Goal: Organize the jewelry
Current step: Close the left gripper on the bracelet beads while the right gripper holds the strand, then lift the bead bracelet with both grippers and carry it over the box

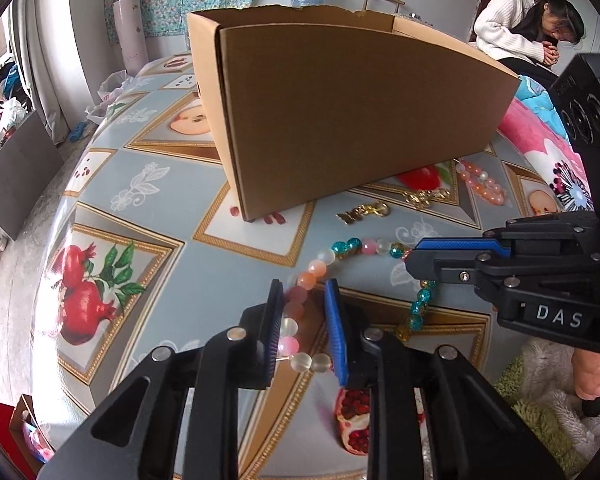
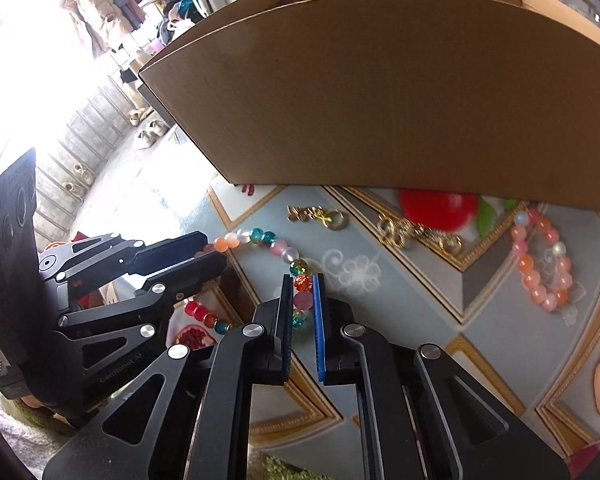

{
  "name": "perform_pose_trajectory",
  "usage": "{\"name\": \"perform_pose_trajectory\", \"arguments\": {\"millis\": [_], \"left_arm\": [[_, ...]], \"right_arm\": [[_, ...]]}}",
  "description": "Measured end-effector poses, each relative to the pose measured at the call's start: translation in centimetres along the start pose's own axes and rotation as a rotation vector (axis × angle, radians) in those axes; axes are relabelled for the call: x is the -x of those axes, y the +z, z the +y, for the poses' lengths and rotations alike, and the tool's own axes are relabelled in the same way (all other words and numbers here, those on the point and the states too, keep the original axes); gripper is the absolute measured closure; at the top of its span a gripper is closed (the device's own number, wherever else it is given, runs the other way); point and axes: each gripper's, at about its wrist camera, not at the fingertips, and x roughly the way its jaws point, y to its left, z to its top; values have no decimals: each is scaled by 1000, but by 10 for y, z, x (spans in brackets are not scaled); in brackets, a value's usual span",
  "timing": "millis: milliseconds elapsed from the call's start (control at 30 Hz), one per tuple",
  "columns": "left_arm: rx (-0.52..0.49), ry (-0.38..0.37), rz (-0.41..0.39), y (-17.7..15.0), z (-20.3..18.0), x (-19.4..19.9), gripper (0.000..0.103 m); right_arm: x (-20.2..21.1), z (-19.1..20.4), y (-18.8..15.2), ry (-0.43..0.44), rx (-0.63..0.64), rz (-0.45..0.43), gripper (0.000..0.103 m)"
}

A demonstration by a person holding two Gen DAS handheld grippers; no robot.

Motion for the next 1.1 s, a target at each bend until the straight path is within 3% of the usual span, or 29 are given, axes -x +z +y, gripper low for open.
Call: {"name": "perform_pose_trajectory", "arguments": {"millis": [333, 1100], "left_arm": [[-82, 52, 25, 6, -14, -8, 82], [-134, 39, 84, 19, -19, -17, 82]], "right_arm": [[3, -13, -8, 15, -10, -16, 95], [3, -6, 6, 35, 63, 27, 94]]}}
